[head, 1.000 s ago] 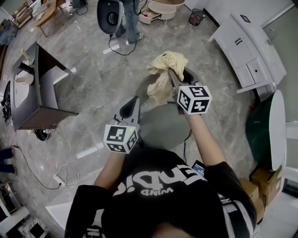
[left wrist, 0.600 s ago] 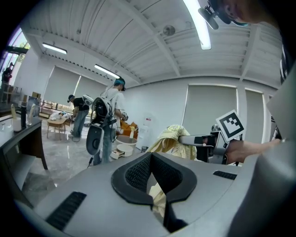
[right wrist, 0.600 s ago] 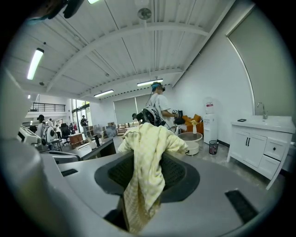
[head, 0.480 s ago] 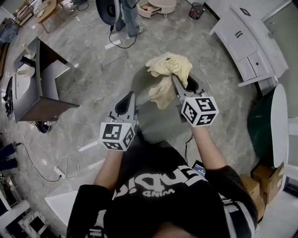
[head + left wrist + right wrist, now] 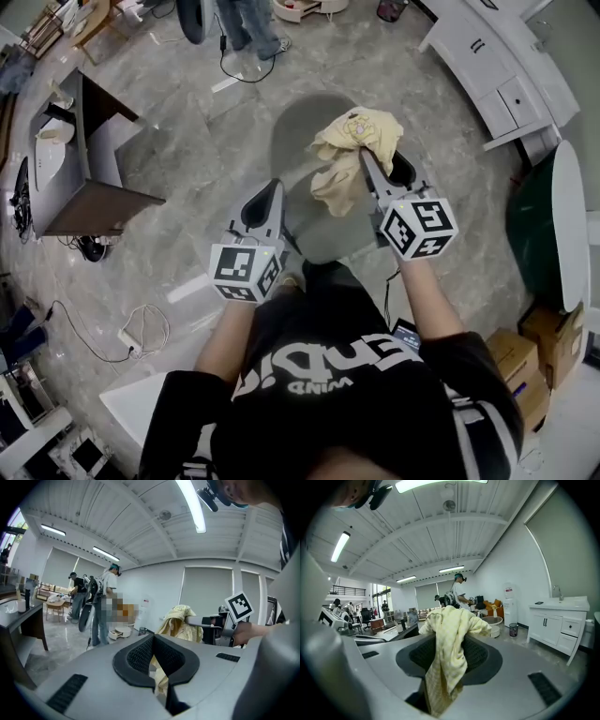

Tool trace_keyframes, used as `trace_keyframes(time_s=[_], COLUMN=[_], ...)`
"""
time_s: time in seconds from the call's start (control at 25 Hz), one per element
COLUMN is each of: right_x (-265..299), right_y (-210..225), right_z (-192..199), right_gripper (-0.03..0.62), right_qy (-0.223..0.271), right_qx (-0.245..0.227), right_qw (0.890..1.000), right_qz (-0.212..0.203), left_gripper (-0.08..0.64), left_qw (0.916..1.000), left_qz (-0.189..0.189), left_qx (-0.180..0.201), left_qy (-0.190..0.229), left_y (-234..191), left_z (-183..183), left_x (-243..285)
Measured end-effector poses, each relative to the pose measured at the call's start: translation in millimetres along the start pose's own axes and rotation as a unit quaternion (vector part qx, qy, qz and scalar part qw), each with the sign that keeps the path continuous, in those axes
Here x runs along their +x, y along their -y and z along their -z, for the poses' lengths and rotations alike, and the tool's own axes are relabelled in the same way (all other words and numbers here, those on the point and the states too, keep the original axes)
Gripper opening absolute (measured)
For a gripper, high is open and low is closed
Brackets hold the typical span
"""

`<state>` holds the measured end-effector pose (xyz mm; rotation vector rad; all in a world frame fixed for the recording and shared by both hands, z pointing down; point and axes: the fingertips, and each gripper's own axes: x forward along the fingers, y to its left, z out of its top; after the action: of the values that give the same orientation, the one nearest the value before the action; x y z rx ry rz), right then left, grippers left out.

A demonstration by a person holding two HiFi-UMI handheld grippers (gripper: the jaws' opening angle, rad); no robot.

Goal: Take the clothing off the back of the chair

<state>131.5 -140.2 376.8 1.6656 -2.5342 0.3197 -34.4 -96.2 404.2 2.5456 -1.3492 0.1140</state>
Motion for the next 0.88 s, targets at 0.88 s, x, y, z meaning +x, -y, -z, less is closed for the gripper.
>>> trace_keyframes(time_s=[0.88], right_x=[-180.5], right_y=[-92.6], right_z=[66.0], right_gripper=[0.155], right_qy=[0.014], right_qx=[0.001], right_qw=[1.0], right_qz=[0.001], left_gripper=[0.015], left_qw=[0.9995], left_qz=[0.024], left_qx=[0.014], left_qy=[0.014], left_y=[89.4], left_z=[29.9], left_x=[-135.4])
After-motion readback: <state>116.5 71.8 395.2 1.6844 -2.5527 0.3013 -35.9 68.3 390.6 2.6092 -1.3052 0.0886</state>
